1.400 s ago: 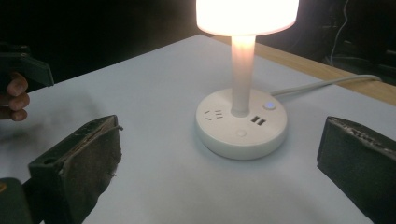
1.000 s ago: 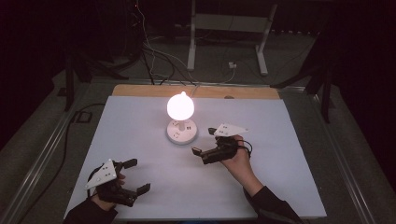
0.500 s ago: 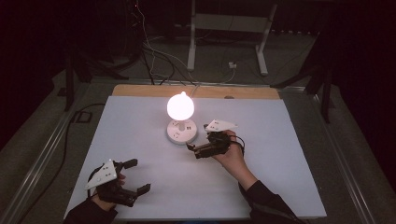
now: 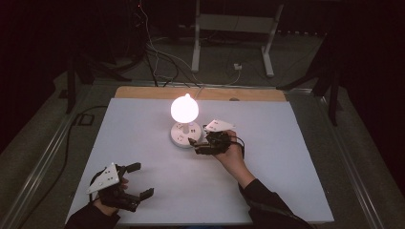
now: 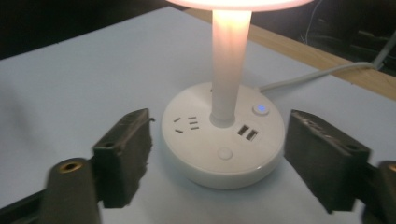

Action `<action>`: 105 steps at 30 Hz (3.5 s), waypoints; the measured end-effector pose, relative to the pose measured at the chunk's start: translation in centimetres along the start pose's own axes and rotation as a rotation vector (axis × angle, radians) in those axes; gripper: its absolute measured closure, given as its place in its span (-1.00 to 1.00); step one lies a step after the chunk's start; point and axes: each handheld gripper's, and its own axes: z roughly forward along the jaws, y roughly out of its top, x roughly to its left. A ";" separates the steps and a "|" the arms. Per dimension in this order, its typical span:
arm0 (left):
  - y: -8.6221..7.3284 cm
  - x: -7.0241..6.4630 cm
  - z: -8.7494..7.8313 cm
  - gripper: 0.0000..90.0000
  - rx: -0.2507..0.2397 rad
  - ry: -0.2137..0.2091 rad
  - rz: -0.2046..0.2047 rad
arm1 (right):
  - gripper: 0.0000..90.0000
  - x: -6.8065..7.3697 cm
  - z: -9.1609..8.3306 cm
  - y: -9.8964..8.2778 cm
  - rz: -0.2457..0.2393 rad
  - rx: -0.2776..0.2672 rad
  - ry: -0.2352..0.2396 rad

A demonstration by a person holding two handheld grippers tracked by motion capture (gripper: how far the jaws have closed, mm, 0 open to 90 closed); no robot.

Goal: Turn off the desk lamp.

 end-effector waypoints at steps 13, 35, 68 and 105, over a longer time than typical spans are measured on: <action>0.0 0.0 0.0 -0.99 -0.005 -0.010 -0.002 | 0.79 -0.7 1.9 -0.3 0.068 0.120 0.021; 0.0 0.0 0.0 -0.99 -0.003 -0.010 -0.001 | 1.00 -0.7 4.7 -0.4 0.031 0.147 -0.049; 0.0 0.0 0.1 -0.99 0.002 -0.011 -0.001 | 1.00 -0.5 3.2 1.4 0.061 0.108 -0.034; 0.0 0.0 0.1 -0.99 0.007 -0.013 0.003 | 1.00 -0.8 4.7 -0.5 0.079 0.168 -0.035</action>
